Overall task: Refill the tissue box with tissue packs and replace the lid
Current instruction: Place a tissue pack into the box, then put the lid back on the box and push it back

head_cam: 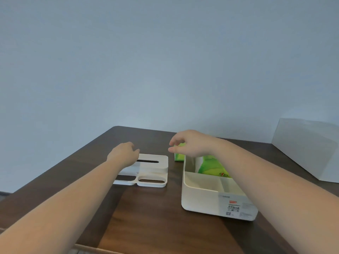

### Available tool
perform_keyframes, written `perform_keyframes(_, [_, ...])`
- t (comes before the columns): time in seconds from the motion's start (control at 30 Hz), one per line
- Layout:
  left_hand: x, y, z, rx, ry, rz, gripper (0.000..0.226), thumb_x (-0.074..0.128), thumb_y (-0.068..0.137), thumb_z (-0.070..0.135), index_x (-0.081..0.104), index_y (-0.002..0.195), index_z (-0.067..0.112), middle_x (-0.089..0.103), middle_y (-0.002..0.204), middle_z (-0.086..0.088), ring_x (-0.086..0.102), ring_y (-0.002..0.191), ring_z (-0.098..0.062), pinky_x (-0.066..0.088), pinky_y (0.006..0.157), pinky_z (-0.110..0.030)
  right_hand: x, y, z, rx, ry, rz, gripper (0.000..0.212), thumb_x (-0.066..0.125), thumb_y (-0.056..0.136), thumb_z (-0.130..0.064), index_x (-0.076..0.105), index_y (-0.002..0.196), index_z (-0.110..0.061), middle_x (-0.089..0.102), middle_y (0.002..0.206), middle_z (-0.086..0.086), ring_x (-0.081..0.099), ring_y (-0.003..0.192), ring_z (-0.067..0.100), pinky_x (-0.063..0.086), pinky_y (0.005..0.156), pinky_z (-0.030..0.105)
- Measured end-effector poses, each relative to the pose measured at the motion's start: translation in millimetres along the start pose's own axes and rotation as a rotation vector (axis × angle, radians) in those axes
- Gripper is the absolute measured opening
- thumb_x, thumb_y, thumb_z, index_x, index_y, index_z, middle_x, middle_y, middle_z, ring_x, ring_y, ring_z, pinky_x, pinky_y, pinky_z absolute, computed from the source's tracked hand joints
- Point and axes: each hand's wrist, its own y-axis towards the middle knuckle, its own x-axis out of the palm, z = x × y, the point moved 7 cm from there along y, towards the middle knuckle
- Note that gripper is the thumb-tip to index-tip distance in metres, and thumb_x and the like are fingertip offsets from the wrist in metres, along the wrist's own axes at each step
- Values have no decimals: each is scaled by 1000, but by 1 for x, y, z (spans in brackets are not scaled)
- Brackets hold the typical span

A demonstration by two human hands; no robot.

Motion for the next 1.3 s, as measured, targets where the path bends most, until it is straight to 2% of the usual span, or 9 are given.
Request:
perform_keyframes(0.17, [-1,-1,-34,-71,27,-13,48,37,94,37,46,135,15,53,136,-9,52,120,-32,48,95,-41,14,18,-26,3,3,-17,37,54,93,-43,60,122,-22,61,123,-3,56,114,17,43,89,27])
perform_keyframes(0.33, [6,0,-57,-122,-55,-49,53,35,96,38,39,141,11,51,141,-11,51,125,-30,42,98,-37,37,45,-45,100,-48,-23,36,49,96,-24,58,127,-8,59,132,7,56,119,25,47,98,35])
perform_keyframes(0.47, [8,0,-64,-141,-137,-49,57,38,97,38,34,146,11,49,145,-9,47,131,-29,40,104,-37,67,62,-44,230,-155,-207,39,41,97,-12,51,133,-2,55,127,12,56,107,29,48,77,29])
perform_keyframes(0.63, [7,3,-63,-122,-241,-26,53,42,97,35,37,145,12,48,146,-8,46,132,-27,39,105,-35,84,62,-36,313,-222,-311,46,41,100,-21,40,142,-3,41,149,12,45,132,30,41,102,34])
perform_keyframes(0.73, [8,3,-61,-123,-266,-19,50,43,96,32,41,142,13,50,144,-7,47,130,-27,40,102,-35,84,60,-37,325,-192,-325,45,41,101,-19,38,143,-2,40,149,13,56,115,31,48,77,30])
perform_keyframes(0.9, [1,-3,-53,-166,-307,59,46,45,95,26,45,138,12,54,138,-8,51,125,-28,44,97,-35,77,59,-38,365,-26,-258,44,38,102,-13,35,145,-1,36,151,15,43,134,31,39,106,34])
perform_keyframes(1.13, [-38,-15,-33,-164,-414,211,45,47,93,22,49,134,7,57,135,-10,56,112,-28,43,89,-31,39,52,-33,448,143,-26,53,58,85,-17,43,135,-6,56,123,12,57,108,29,44,75,32])
perform_keyframes(1.23, [-50,-18,-19,-155,-514,211,54,51,90,28,46,140,10,55,139,-5,54,124,-28,44,104,-38,7,43,-26,444,197,56,50,55,88,-14,42,135,-4,53,128,13,56,105,27,45,82,29])
perform_keyframes(1.3, [-54,-20,-6,-147,-587,200,45,52,84,26,58,125,8,66,115,-5,62,102,-28,51,93,-37,-15,32,-18,441,232,113,46,54,91,-15,43,134,-1,53,128,15,55,103,27,43,80,28])
